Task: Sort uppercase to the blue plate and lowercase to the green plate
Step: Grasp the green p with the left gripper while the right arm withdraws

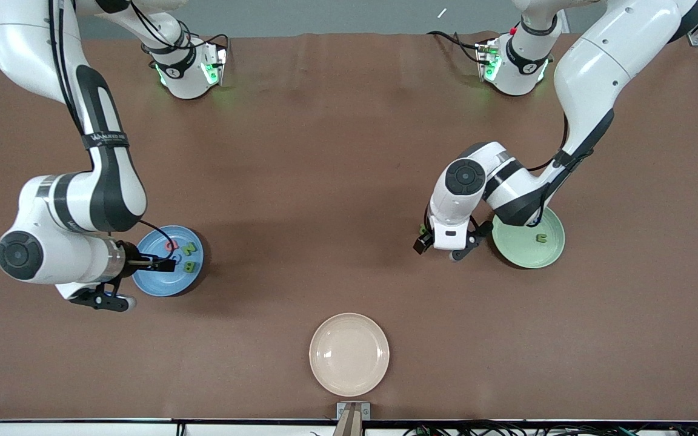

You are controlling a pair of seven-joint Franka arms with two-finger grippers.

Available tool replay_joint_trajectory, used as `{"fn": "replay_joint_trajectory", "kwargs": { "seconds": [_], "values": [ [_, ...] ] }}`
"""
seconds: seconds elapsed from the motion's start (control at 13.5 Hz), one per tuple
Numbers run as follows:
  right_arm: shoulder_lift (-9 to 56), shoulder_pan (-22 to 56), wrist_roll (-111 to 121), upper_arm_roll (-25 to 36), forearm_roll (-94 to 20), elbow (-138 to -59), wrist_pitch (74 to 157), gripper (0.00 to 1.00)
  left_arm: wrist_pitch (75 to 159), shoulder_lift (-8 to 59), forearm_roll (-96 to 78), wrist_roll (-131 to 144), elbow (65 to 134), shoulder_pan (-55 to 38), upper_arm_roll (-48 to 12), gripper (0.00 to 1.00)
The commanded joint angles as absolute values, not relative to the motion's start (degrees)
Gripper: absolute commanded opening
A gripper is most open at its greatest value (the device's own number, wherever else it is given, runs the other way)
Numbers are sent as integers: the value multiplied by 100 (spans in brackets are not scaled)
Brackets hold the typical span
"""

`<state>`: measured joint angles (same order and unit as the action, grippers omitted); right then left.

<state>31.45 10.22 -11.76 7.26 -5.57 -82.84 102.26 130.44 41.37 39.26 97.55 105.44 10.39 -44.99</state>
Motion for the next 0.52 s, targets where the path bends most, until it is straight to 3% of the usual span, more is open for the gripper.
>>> {"fn": "replay_joint_trajectory", "kwargs": {
  "seconds": [0.0,0.45],
  "values": [
    [2586,923,-1073,668,-72,-8367,9801,100,13165,4289,3928,10194,10494,879,-4447,100],
    [1601,370,-238,659,62,-8279,8711,100,13665,4280,3955,10424,10968,888,-4299,86]
  ]
}}
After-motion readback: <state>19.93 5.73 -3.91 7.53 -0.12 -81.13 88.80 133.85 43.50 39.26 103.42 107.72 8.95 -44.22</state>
